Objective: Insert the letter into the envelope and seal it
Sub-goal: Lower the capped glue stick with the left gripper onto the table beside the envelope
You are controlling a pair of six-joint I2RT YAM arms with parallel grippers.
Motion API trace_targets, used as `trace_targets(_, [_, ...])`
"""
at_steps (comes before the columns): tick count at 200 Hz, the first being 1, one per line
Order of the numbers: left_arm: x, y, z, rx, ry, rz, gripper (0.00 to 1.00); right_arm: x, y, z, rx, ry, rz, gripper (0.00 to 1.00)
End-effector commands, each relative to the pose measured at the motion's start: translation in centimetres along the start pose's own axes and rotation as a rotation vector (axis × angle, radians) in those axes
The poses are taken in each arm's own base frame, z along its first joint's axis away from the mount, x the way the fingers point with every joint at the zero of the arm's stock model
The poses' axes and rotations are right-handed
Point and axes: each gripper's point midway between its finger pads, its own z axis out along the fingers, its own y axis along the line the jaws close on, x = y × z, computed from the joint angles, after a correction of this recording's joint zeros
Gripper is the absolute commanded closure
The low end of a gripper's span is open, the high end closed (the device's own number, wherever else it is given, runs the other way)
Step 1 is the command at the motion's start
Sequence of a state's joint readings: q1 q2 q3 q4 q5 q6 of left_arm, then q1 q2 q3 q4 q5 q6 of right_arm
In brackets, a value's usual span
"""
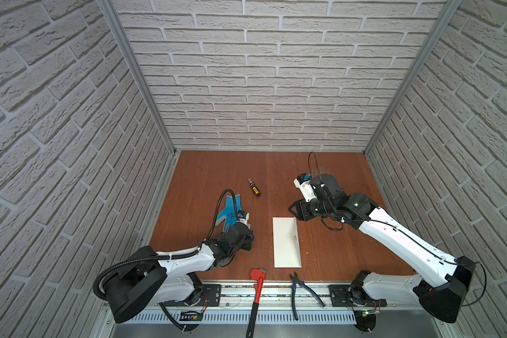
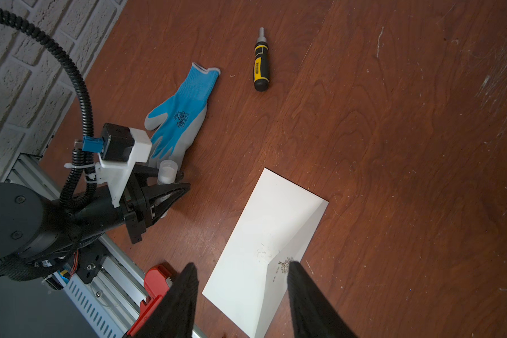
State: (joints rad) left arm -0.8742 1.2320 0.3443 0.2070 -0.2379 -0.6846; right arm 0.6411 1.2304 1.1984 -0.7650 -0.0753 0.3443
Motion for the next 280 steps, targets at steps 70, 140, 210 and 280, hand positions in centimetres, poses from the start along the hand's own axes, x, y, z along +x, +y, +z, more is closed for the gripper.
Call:
trace_targets(70, [1.0, -0.2, 1.7, -0.092, 0.047, -0.056, 1.0, -0.2, -0.9, -0.6, 0.037, -0.032, -0.001, 0.48])
trace_targets(140, [2.1, 0.1, 1.9, -0.151, 0.08, -0.061, 0.79, 0.3, -1.6, -0.9, 0.067, -0.036, -0.023, 0.48])
trace_targets(210, [1.7, -0.1, 1.3, -0.152, 0.082, -0.06, 0.62, -0.1, -2.3, -1.4, 0.087, -0.056, -0.016, 0.48])
trace_targets(280, [0.0, -1.4, 0.9, -0.103, 0.045, -0.068, 0.53, -0.2, -2.7, -1.9, 0.096, -0.066, -0.011, 0.48])
